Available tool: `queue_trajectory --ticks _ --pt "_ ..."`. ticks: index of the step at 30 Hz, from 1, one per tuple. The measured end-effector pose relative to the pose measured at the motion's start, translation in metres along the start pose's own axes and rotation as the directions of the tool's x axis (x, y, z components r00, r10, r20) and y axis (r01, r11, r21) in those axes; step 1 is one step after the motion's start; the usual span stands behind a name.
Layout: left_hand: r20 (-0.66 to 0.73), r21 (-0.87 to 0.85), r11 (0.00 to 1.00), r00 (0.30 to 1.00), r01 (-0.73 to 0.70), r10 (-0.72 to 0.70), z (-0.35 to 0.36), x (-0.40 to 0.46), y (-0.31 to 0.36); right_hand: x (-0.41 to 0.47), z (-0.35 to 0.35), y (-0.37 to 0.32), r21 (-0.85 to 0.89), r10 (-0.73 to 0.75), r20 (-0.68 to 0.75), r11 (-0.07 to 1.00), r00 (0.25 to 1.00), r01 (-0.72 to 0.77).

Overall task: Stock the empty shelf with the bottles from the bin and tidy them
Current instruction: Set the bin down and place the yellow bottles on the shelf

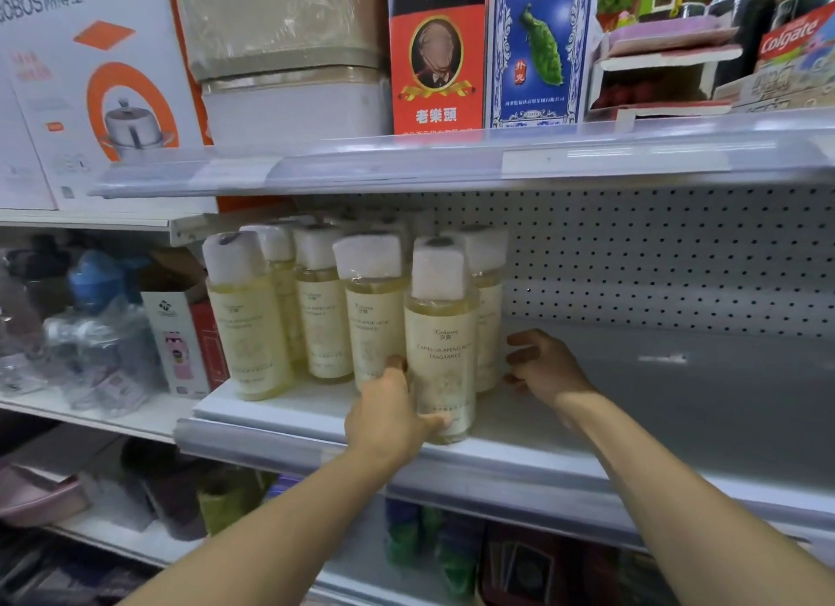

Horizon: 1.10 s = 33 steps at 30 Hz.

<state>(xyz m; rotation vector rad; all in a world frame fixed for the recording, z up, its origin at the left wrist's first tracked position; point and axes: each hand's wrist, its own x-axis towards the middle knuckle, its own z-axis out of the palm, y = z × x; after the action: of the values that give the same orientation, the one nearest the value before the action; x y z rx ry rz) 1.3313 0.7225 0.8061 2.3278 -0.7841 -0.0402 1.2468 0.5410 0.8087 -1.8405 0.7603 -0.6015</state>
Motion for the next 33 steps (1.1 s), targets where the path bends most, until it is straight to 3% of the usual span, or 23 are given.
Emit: queue_trajectory --ticks 10,16,20,25,27,33 --pt "-0.025 -0.052 0.999 1.000 -0.001 0.000 0.013 0.017 0.014 -0.005 -0.009 -0.014 -0.280 0.005 0.280 0.957 0.960 0.076" --pt "-0.042 -0.058 0.998 0.999 0.024 -0.026 0.027 0.034 0.025 0.016 -0.008 -0.014 -0.266 -0.003 0.307 0.960 0.952 0.088" --pt "-0.052 0.066 0.996 0.997 0.054 -0.051 0.036 0.045 0.034 0.034 -0.001 -0.012 -0.260 -0.003 0.308 0.962 0.951 0.087" --pt "-0.091 -0.013 0.996 0.992 0.091 -0.092 0.047 0.054 0.040 0.058 0.002 -0.004 -0.216 -0.008 0.198 0.975 0.980 0.052" --pt "-0.099 -0.010 0.995 0.990 0.097 -0.098 0.051 0.058 0.040 0.066 0.003 0.001 -0.154 0.006 0.218 0.988 0.976 0.028" --pt "-0.091 -0.011 0.995 0.991 0.097 -0.098 0.061 0.072 0.038 0.074 0.000 0.004 -0.201 0.007 0.294 0.978 0.956 0.055"
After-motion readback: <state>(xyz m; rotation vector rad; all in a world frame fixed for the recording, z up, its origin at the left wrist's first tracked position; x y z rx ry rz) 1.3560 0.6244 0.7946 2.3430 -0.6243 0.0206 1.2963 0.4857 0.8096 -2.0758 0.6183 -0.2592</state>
